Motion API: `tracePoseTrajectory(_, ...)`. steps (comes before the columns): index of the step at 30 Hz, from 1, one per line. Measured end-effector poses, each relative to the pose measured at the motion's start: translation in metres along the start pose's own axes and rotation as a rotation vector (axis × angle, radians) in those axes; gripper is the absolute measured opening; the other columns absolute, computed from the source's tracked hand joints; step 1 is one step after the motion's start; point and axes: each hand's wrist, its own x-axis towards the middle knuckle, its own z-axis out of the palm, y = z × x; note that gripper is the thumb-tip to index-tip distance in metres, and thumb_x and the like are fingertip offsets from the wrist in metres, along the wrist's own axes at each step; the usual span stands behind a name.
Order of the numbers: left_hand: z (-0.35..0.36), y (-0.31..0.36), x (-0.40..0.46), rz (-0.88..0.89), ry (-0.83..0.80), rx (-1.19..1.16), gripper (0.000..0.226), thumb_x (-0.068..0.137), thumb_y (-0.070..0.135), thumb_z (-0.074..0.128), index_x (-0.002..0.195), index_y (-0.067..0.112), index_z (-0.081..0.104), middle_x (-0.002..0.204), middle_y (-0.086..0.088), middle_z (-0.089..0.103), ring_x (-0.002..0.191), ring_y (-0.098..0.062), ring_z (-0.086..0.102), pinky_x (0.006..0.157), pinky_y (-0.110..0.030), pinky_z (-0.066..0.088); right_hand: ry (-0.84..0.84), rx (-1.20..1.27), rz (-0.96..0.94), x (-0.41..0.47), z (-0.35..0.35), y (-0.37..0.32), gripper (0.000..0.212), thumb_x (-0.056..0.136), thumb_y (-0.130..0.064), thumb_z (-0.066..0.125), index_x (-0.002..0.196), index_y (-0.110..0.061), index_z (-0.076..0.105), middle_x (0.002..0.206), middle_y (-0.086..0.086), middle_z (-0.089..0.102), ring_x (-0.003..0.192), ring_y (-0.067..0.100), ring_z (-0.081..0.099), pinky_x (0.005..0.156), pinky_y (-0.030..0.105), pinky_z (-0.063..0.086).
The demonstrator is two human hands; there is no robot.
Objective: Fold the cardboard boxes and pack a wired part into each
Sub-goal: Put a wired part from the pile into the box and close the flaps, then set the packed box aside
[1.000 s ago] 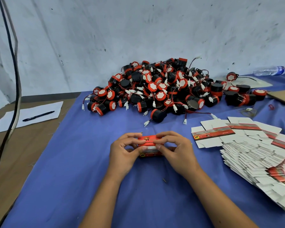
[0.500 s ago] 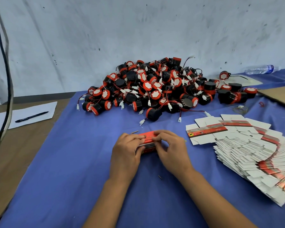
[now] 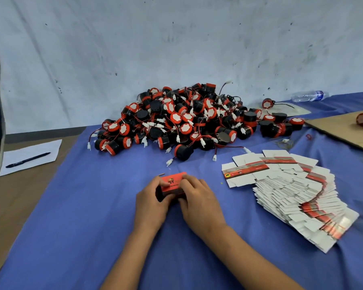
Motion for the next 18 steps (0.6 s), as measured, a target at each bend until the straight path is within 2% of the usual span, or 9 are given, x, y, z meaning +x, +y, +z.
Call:
tracePoseTrajectory(1,-0.002,-0.001,0.002,-0.030,-0.017,-0.027,0.030,0.077,0.009,0.087,0.089,0.029,0.068,0.093,0.025,0.072,0.098,-0.012,0.072,0.087,-0.035,0.057,-0.033,0.006,0.002,0.000,-0.002,-0.002,0.025,0.089,-0.011,0.060,0.112,-0.016,0.055,0.146,-0.006,0.048,0.106,0.025,0.049,0.083,0.042,0.051)
tracePoseTrajectory(3,-0.002,0.007,0.004,-0.048,-0.015,-0.055,0.029,0.076,0.014,0.089,0.091,0.032,0.072,0.090,0.020,0.075,0.092,-0.009,0.073,0.085,-0.040,0.058,-0.057,0.006,0.020,-0.001,-0.016,-0.002,0.033,0.086,-0.015,0.066,0.116,-0.020,0.053,0.142,-0.009,0.051,0.109,0.025,0.049,0.084,0.042,0.050)
tracePoseTrajectory(5,0.003,0.033,0.003,-0.029,-0.019,-0.063,0.031,0.078,0.021,0.089,0.094,0.042,0.073,0.088,0.025,0.075,0.091,-0.005,0.073,0.083,-0.040,0.059,0.008,-0.009,0.034,-0.001,-0.045,0.006,0.033,0.086,-0.020,0.070,0.116,-0.021,0.057,0.128,-0.008,0.060,0.107,0.026,0.050,0.081,0.041,0.048)
tracePoseTrajectory(7,0.010,0.069,0.006,-0.021,-0.027,-0.170,0.034,0.079,0.022,0.090,0.093,0.047,0.073,0.088,0.021,0.077,0.089,-0.006,0.074,0.083,-0.042,0.061,0.093,-0.040,0.009,-0.001,-0.085,0.015,0.035,0.087,-0.023,0.075,0.120,-0.020,0.063,0.123,-0.005,0.065,0.104,0.027,0.050,0.082,0.040,0.046)
tracePoseTrajectory(10,0.031,0.149,0.005,0.086,-0.071,-0.344,0.022,0.078,0.030,0.089,0.093,0.039,0.076,0.087,0.015,0.078,0.087,-0.006,0.075,0.075,-0.027,0.062,0.246,-0.089,0.038,-0.017,-0.163,0.034,0.046,0.086,-0.023,0.078,0.130,-0.017,0.065,0.133,0.000,0.064,0.114,0.030,0.052,0.094,0.038,0.045)
tracePoseTrajectory(11,0.040,0.176,0.004,0.129,-0.086,-0.402,0.022,0.078,0.033,0.090,0.096,0.035,0.076,0.088,0.013,0.079,0.086,-0.005,0.076,0.075,-0.027,0.062,0.298,-0.095,0.066,-0.026,-0.190,0.040,0.048,0.086,-0.023,0.078,0.132,-0.017,0.064,0.136,0.001,0.061,0.118,0.030,0.052,0.099,0.038,0.043)
tracePoseTrajectory(14,0.090,0.265,-0.015,0.249,-0.192,-0.568,0.026,0.079,0.026,0.090,0.102,0.025,0.077,0.090,0.004,0.080,0.084,-0.009,0.077,0.080,-0.041,0.064,0.478,-0.077,0.253,-0.073,-0.276,0.063,0.050,0.088,-0.014,0.075,0.136,-0.018,0.063,0.140,0.004,0.054,0.125,0.024,0.053,0.105,0.035,0.044)
tracePoseTrajectory(17,0.145,0.344,-0.059,0.368,-0.294,-0.638,0.026,0.077,0.023,0.090,0.100,0.020,0.078,0.090,0.004,0.079,0.083,-0.010,0.076,0.081,-0.040,0.062,0.580,-0.216,0.492,-0.130,-0.349,0.081,0.050,0.090,0.000,0.059,0.136,-0.018,0.065,0.138,0.009,0.055,0.121,0.023,0.057,0.105,0.018,0.039)
tracePoseTrajectory(18,0.162,0.366,-0.078,0.416,-0.351,-0.633,0.025,0.077,0.022,0.089,0.101,0.020,0.079,0.092,0.004,0.079,0.085,-0.010,0.075,0.081,-0.039,0.061,0.579,-0.291,0.602,-0.149,-0.369,0.089,0.052,0.088,0.002,0.055,0.135,-0.017,0.066,0.137,0.011,0.057,0.122,0.026,0.057,0.105,0.019,0.037)
